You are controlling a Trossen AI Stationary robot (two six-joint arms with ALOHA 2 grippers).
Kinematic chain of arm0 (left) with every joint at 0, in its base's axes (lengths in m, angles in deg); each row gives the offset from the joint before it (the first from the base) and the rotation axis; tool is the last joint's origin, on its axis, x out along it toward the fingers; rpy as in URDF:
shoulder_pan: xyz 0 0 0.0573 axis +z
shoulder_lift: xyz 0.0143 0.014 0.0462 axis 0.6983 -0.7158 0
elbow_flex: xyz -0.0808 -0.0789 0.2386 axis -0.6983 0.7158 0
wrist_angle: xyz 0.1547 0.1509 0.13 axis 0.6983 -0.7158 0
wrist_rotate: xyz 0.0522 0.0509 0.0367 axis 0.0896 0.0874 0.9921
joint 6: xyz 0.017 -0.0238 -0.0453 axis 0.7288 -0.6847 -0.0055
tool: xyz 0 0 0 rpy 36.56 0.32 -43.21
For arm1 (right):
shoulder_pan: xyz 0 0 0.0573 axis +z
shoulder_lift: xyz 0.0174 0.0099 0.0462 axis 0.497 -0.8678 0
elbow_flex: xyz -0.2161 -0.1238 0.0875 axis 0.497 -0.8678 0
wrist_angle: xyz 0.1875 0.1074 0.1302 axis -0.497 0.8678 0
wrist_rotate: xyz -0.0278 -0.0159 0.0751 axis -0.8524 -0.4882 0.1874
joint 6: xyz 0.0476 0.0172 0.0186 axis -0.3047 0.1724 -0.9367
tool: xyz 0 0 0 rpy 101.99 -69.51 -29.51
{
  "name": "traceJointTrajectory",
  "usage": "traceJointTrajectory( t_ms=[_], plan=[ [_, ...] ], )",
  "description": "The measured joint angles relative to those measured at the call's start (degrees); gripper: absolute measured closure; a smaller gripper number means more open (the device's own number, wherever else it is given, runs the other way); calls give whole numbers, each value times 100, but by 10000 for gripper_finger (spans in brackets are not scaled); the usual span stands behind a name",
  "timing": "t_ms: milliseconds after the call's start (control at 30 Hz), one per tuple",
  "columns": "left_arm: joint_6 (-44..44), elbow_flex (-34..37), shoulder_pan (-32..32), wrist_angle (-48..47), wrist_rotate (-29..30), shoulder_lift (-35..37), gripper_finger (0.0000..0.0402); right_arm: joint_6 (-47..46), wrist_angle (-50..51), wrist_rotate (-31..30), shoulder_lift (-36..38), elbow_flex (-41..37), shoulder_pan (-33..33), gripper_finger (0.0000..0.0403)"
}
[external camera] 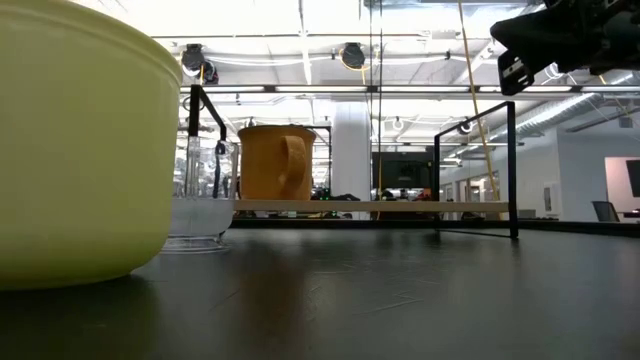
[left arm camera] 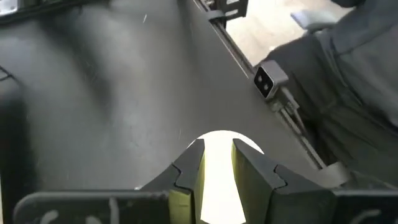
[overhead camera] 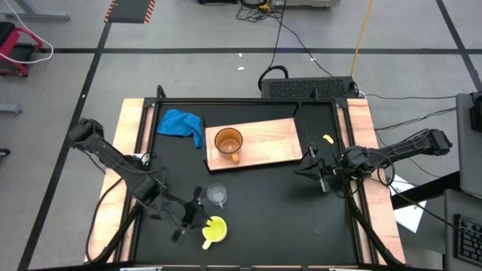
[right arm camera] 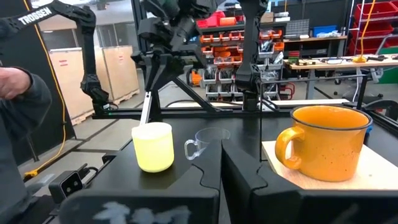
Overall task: Stack small to large cups/mugs on shelf
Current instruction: Put the yellow mug on the shelf
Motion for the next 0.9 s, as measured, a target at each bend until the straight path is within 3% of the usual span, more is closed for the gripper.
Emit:
traceJointTrajectory(
  t_ms=[167,367,667,767,900],
  plan=[
    [374,-318,342,37,-500,-219,321,0,2,0,-1,0,0,403],
    [490,-343,790,22,-577,-220,320,-107,6,0,0,0,-9,403],
    [574,-341,1095,-270,-1365,-227,319,-192,199,-2,-2,0,-9,403],
    [569,-341,1086,-325,-1440,-226,306,-190,214,-2,-2,0,-9,403],
    [571,-341,1071,-320,-1577,-225,260,-190,214,-21,-4,0,-9,403]
  ],
)
